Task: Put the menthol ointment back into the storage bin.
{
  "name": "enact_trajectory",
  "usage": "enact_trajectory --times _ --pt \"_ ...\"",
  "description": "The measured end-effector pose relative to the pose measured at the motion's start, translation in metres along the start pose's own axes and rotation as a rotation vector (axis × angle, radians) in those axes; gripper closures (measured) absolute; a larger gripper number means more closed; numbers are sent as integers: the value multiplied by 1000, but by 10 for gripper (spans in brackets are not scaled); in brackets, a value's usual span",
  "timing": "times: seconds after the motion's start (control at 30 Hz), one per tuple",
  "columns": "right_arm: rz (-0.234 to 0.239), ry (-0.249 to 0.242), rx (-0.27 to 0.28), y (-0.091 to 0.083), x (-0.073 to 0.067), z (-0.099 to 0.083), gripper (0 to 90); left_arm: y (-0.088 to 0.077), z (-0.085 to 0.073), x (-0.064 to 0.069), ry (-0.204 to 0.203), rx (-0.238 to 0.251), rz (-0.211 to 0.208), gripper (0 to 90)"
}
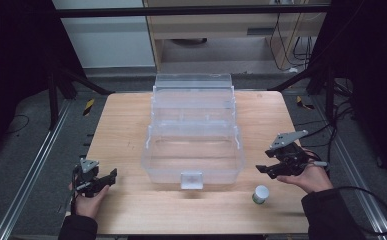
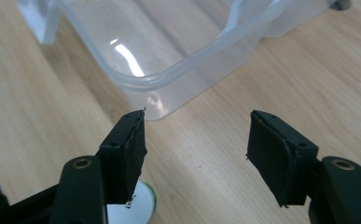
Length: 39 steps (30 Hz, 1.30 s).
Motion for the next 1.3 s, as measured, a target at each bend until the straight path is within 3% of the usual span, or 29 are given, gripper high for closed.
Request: enact_trajectory --times 0.43,1.3 --pt "136 -97 -154 5 -18 -14 337 0 0 0 4 -3 -2 295" --pt "279 -261 -362 8 -34 -38 347 1 -1 1 6 -8 -7 294"
Point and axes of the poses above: each handheld gripper's, and its own axes: y roughly forward along the jaws, z roughly out of its top, x roughly to its right, the point moved 8 cm from there along y, roughly forward along the jaws, and after that the axes turned 14 degrees about x, right-handed, at the moved point
